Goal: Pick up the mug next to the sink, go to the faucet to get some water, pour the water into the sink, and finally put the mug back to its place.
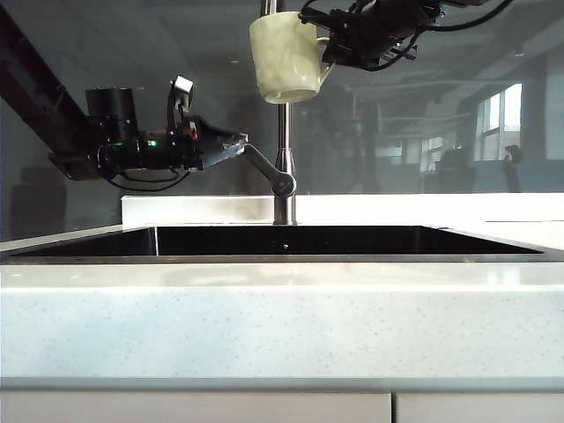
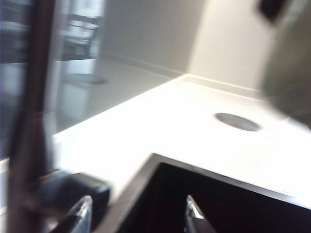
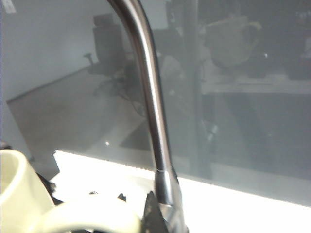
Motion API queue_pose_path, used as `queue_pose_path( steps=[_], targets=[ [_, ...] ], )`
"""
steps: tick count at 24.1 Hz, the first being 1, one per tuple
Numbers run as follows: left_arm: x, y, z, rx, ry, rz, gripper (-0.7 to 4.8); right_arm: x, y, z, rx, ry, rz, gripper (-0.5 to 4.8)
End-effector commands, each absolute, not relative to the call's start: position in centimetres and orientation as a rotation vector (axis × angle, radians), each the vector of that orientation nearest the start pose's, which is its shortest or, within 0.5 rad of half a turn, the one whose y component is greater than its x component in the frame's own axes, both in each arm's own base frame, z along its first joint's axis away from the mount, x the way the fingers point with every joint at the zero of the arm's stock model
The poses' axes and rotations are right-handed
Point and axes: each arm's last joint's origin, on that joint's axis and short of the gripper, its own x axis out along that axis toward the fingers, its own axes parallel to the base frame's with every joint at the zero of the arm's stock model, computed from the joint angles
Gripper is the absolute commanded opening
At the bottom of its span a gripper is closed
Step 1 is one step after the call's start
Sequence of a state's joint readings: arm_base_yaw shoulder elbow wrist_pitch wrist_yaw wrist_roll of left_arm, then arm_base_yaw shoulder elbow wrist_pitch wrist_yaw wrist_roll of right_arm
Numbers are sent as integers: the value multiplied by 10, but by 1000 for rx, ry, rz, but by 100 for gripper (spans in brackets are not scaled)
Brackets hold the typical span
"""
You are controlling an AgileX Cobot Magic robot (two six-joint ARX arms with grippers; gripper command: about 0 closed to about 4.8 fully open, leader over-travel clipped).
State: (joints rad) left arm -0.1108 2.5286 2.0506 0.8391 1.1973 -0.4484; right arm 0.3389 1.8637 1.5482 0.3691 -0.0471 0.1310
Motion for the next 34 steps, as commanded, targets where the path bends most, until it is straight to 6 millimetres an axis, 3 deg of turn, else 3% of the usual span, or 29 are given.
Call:
queue_pose_path(
  steps=[1, 6, 9, 13, 15, 19, 34],
  targets=[
    [543, -75, 236, -182, -24, -1415, 241, 413, 135, 366, 64, -113, 360, -2],
    [541, -64, 242, -221, -2, -1428, 241, 403, 117, 381, -120, -121, 263, -2],
    [538, -61, 246, -215, -25, -1433, 241, 396, 113, 389, -358, -125, 162, -2],
    [538, -60, 247, -208, -38, -1434, 241, 383, 125, 398, -728, -115, 52, -2],
    [537, -60, 247, -217, -30, -1436, 241, 376, 139, 400, -971, -129, 22, -2],
    [537, -60, 247, -238, -11, -1437, 241, 371, 153, 401, -1252, -160, 33, -2],
    [537, -62, 248, -259, 8, -1442, 241, 365, 160, 410, -1650, -225, -90, -2]
  ],
)
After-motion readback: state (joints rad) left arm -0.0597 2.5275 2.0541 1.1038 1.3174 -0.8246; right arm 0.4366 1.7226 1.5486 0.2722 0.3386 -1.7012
